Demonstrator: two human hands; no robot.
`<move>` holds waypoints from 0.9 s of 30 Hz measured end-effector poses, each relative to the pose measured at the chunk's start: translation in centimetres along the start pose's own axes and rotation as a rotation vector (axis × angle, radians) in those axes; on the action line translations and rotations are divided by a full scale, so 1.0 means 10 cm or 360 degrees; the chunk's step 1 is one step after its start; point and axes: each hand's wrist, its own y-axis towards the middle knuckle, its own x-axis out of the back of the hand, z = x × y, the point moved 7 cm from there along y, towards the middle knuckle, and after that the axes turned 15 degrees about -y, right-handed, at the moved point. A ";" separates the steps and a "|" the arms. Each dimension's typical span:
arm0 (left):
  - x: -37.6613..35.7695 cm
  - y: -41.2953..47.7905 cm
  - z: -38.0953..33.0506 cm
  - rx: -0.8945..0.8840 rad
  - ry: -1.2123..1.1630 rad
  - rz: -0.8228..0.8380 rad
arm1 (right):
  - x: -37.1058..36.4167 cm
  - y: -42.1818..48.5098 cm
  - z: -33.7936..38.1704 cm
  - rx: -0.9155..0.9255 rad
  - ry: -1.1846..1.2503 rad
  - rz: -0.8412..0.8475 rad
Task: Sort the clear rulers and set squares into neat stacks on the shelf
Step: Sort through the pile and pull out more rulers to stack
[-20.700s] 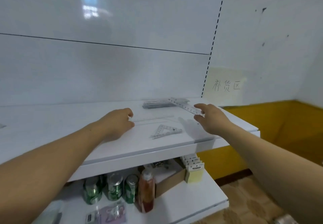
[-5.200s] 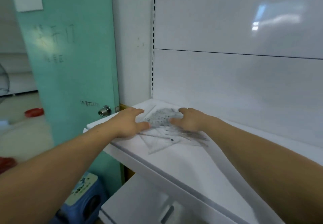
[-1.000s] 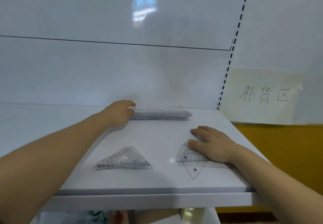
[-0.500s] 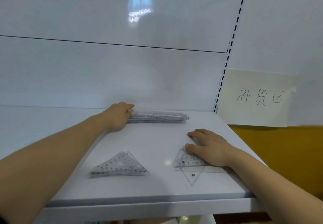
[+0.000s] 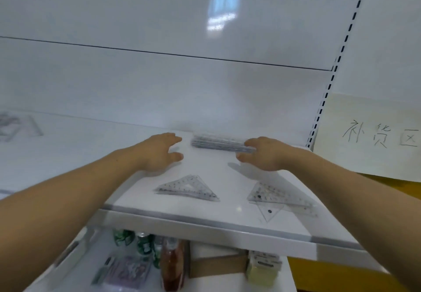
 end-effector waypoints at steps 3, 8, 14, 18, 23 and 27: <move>0.11 -0.27 0.28 0.0086 0.0065 0.0009 | 0.14 0.17 0.45 0.0072 -0.0059 -0.0075; 0.55 -0.70 1.00 0.0209 0.0096 -0.0057 | 0.31 0.38 1.40 0.0201 -0.0056 -0.0097; 1.38 -1.37 2.25 0.0415 0.0069 -0.0191 | 0.67 0.74 2.98 0.0379 -0.0041 -0.0174; 2.01 -1.81 3.10 0.0546 0.0044 -0.0341 | 0.87 0.91 4.12 0.0533 -0.0031 -0.0226; 2.50 -2.14 3.87 0.0649 0.0020 -0.0382 | 0.97 1.17 5.23 0.0678 -0.0044 -0.0237; 2.73 -2.17 4.32 0.0672 -0.0010 -0.0439 | 1.00 1.49 5.88 0.0772 -0.0081 -0.0212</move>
